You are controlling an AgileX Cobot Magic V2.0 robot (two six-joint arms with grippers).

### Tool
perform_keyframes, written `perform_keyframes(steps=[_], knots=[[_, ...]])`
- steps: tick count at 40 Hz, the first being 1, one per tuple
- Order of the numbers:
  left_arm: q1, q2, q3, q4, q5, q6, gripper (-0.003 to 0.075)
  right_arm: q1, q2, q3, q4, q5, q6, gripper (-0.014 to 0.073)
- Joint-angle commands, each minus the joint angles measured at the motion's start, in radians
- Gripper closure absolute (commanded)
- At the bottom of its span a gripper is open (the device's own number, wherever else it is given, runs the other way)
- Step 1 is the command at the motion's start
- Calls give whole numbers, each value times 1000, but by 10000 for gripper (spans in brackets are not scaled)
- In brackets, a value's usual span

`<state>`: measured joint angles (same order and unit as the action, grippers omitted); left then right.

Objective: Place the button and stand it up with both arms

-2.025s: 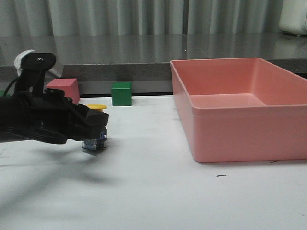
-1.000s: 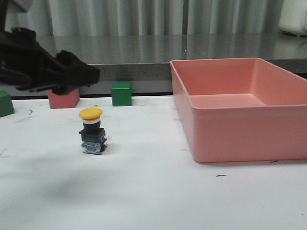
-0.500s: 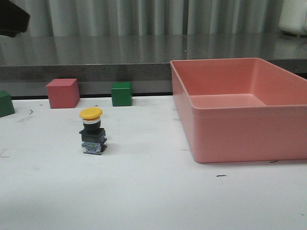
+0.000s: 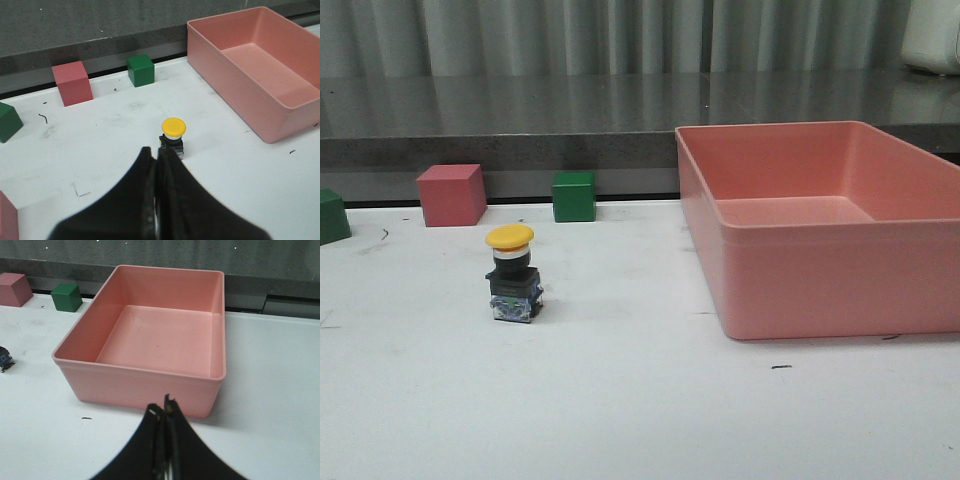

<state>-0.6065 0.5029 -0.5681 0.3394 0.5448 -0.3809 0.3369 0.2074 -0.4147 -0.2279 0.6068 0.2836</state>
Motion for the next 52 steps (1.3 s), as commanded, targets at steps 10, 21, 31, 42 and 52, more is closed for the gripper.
perform_keyframes(steps=[10, 21, 31, 42, 52], knots=[[-8, -135, -27, 0, -41, -6, 740, -4, 9, -24, -27, -81, -3, 664], [-8, -135, -27, 0, -41, -6, 740, -4, 9, -24, -27, -81, -3, 664], [-8, -135, -27, 0, -41, -6, 740, -4, 9, -24, -27, -81, -3, 664], [8, -139, -19, -212, -105, 303, 740, -4, 9, -24, -27, -81, -3, 664], [167, -215, 65, -255, -176, 322, 741, -4, 9, -24, -27, -81, -3, 664]])
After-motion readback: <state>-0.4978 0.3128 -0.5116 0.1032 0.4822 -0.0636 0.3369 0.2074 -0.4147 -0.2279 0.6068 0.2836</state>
